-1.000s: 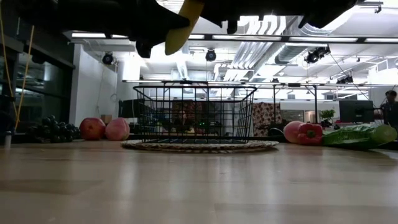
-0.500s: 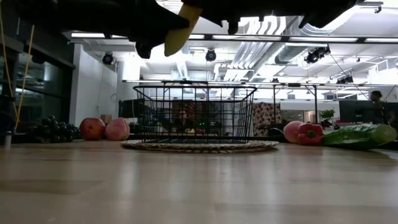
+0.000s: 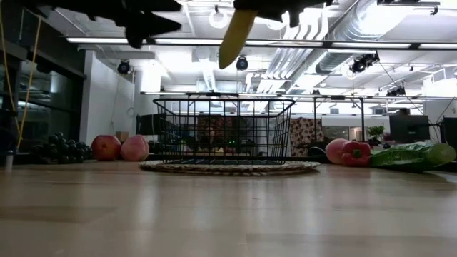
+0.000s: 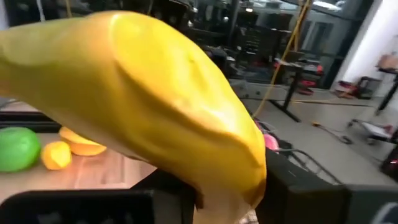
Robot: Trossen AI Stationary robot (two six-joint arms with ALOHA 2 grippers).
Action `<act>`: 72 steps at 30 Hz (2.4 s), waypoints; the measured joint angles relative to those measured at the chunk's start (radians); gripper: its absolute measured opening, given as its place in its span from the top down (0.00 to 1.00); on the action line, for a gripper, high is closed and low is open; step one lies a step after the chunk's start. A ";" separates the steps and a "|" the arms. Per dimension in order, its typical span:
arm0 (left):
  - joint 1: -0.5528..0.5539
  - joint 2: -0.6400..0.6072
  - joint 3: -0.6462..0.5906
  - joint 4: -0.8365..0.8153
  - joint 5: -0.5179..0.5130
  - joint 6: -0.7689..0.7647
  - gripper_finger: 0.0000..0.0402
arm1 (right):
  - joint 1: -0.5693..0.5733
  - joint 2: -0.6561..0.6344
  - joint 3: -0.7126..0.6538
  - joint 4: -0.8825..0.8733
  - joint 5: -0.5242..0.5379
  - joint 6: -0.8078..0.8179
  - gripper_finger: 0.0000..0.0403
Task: Build produce basket
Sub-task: Put the banana into the wire basket
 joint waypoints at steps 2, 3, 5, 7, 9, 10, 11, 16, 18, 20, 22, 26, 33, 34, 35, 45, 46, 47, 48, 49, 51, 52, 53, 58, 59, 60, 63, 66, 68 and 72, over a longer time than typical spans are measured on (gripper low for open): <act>-0.019 -0.069 -0.010 -0.035 0.000 0.001 0.40 | 0.012 -0.011 -0.018 0.016 0.026 -0.027 0.72; -0.029 -0.104 -0.023 -0.039 0.001 0.002 0.40 | 0.015 -0.018 -0.031 0.024 0.031 -0.042 0.71; -0.049 -0.172 -0.052 -0.034 0.000 0.020 0.41 | 0.019 -0.036 -0.063 0.054 0.034 -0.054 0.71; -0.070 -0.233 -0.081 -0.032 -0.029 0.039 0.41 | 0.016 -0.062 -0.106 0.097 0.034 -0.053 0.71; -0.084 -0.284 -0.112 -0.018 -0.055 0.059 0.41 | 0.005 -0.096 -0.156 0.132 0.031 -0.038 0.71; -0.089 -0.303 -0.125 -0.013 -0.065 0.066 0.41 | -0.003 -0.113 -0.179 0.145 0.023 -0.025 0.71; -0.092 -0.319 -0.136 -0.013 -0.076 0.072 0.41 | -0.014 -0.132 -0.199 0.156 -0.007 -0.010 0.71; -0.093 -0.345 -0.162 0.005 -0.101 0.081 0.41 | -0.083 -0.198 -0.269 0.159 -0.161 0.094 0.72; -0.093 -0.344 -0.169 0.029 -0.101 0.091 0.41 | -0.103 -0.203 -0.277 0.160 -0.203 0.120 0.72; -0.093 -0.342 -0.169 0.040 -0.101 0.098 0.41 | -0.112 -0.203 -0.278 0.158 -0.223 0.129 0.72; -0.093 -0.342 -0.169 0.039 -0.101 0.098 0.41 | -0.114 -0.200 -0.278 0.161 -0.229 0.129 0.72; -0.093 -0.342 -0.169 0.039 -0.101 0.098 0.41 | -0.113 -0.199 -0.278 0.160 -0.230 0.129 0.72; -0.093 -0.342 -0.169 0.038 -0.101 0.098 0.41 | -0.115 -0.199 -0.274 0.156 -0.201 0.154 0.72; -0.093 -0.342 -0.169 0.039 -0.101 0.098 0.41 | -0.119 -0.194 -0.264 0.147 -0.168 0.160 0.72; -0.093 -0.342 -0.169 0.042 -0.101 0.098 0.41 | -0.128 -0.184 -0.248 0.146 -0.129 0.162 0.72; -0.093 -0.342 -0.169 0.047 -0.114 0.117 0.41 | -0.367 0.045 0.232 -0.469 -0.173 0.148 0.72; -0.093 -0.342 -0.169 0.047 -0.118 0.117 0.41 | -0.387 0.087 0.298 -0.549 -0.190 0.142 0.72; -0.093 -0.342 -0.169 0.047 -0.121 0.117 0.41 | -0.403 0.127 0.359 -0.625 -0.204 0.132 0.72; -0.093 -0.342 -0.169 0.047 -0.124 0.117 0.41 | -0.417 0.171 0.421 -0.699 -0.213 0.117 0.72; -0.093 -0.342 -0.169 0.047 -0.128 0.117 0.41 | -0.429 0.214 0.480 -0.763 -0.224 0.104 0.72; -0.093 -0.342 -0.169 0.047 -0.140 0.117 0.41 | -0.445 0.301 0.594 -0.888 -0.228 0.072 0.72; -0.093 -0.342 -0.169 0.047 -0.145 0.117 0.41 | -0.451 0.343 0.649 -0.945 -0.229 0.050 0.72; -0.093 -0.342 -0.169 0.047 -0.148 0.117 0.41 | -0.456 0.387 0.701 -1.002 -0.229 0.028 0.72; -0.093 -0.342 -0.169 0.047 -0.150 0.117 0.41 | -0.476 0.584 0.927 -1.214 -0.228 -0.032 0.72; -0.093 -0.342 -0.169 0.047 -0.150 0.117 0.41 | -0.479 0.616 0.965 -1.242 -0.229 -0.039 0.72; -0.093 -0.342 -0.169 0.047 -0.150 0.117 0.41 | -0.482 0.647 1.002 -1.273 -0.229 -0.045 0.72; -0.093 -0.342 -0.169 0.047 -0.150 0.125 0.41 | -0.490 0.724 1.086 -1.332 -0.228 -0.048 0.72; -0.093 -0.342 -0.169 0.047 -0.150 0.125 0.41 | -0.497 0.773 1.138 -1.358 -0.228 -0.048 0.72; -0.093 -0.342 -0.169 0.047 -0.150 0.125 0.41 | -0.500 0.796 1.155 -1.359 -0.228 -0.048 0.72; -0.093 -0.342 -0.169 0.047 -0.150 0.125 0.41 | -0.502 0.815 1.158 -1.361 -0.228 -0.048 0.72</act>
